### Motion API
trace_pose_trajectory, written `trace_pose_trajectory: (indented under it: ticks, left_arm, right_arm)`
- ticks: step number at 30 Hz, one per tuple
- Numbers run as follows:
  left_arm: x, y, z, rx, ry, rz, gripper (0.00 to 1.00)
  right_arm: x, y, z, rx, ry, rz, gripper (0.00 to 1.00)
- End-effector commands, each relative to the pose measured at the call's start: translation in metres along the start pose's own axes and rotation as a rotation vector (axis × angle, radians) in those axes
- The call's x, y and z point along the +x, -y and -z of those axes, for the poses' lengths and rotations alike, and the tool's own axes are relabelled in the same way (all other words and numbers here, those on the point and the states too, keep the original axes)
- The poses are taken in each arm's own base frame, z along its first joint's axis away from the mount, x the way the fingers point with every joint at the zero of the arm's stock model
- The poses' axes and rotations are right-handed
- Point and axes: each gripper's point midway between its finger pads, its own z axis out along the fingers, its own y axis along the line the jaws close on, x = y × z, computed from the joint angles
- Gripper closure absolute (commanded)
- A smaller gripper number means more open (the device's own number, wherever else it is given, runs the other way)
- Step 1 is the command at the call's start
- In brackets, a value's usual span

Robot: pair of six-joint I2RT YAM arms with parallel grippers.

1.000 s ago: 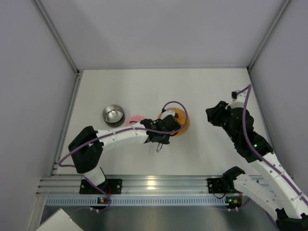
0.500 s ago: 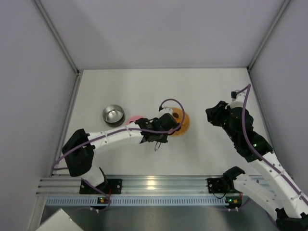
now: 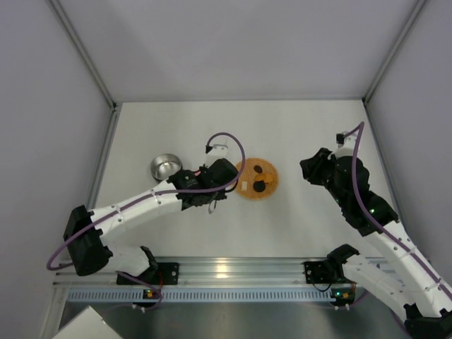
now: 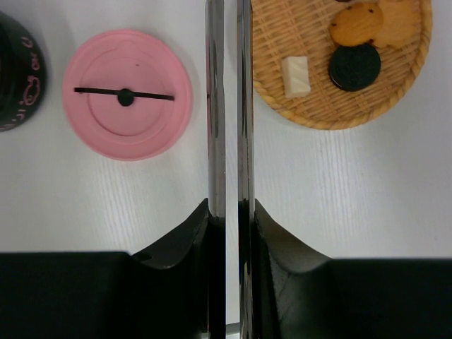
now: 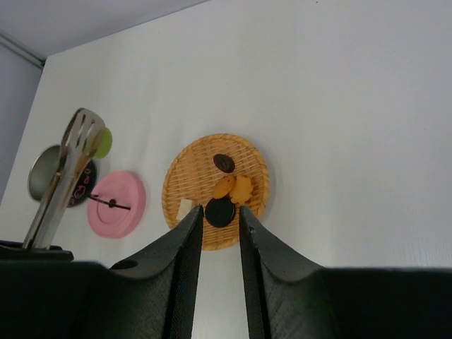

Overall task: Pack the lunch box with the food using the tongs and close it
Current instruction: Pick up the fake food from the plate, then place the fake food in the packing box.

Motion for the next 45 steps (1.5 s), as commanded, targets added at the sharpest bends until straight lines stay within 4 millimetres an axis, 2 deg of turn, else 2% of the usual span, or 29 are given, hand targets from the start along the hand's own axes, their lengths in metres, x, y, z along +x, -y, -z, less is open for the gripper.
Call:
trace_pose_trajectory:
  ticks: [1,8,12,15,21,29,36,40,45]
  left_arm:
    - [-0.01,-0.043,0.01,-0.088,0.048,0.074,0.74]
    - [-0.012,-0.125,0.011,-0.202,0.063,0.22,0.74]
    - [-0.005,-0.153,0.009,-0.241,0.055,0.277,0.74]
    - [0.002,-0.165,0.005,-0.257,0.043,0.301,0.74]
    - [0.014,-0.169,-0.001,-0.255,0.016,0.316,0.73]
    - [0.014,-0.17,0.003,-0.253,0.026,0.319,0.53]
    - [0.007,-0.167,0.007,-0.232,0.039,0.32,0.52]
    - [-0.007,-0.153,0.008,-0.162,0.039,0.3,0.52]
    - [-0.03,-0.114,0.017,-0.041,0.056,0.229,0.51]
  right_arm:
    - [-0.003,-0.007,0.0,-0.03,0.01,-0.004,0.73]
    - [-0.002,-0.01,-0.002,-0.042,0.002,-0.005,0.74]
    - [0.002,-0.013,-0.006,-0.052,-0.013,-0.011,0.74]
    - [0.004,-0.015,-0.008,-0.063,-0.022,-0.013,0.75]
    - [0.005,-0.017,-0.009,-0.068,-0.031,-0.014,0.75]
    - [0.006,-0.018,-0.009,-0.076,-0.037,-0.013,0.75]
    - [0.007,-0.018,-0.01,-0.075,-0.042,-0.011,0.75]
    - [0.005,-0.019,-0.01,-0.077,-0.04,-0.011,0.75]
    - [0.005,-0.02,-0.011,-0.075,-0.044,-0.009,0.75]
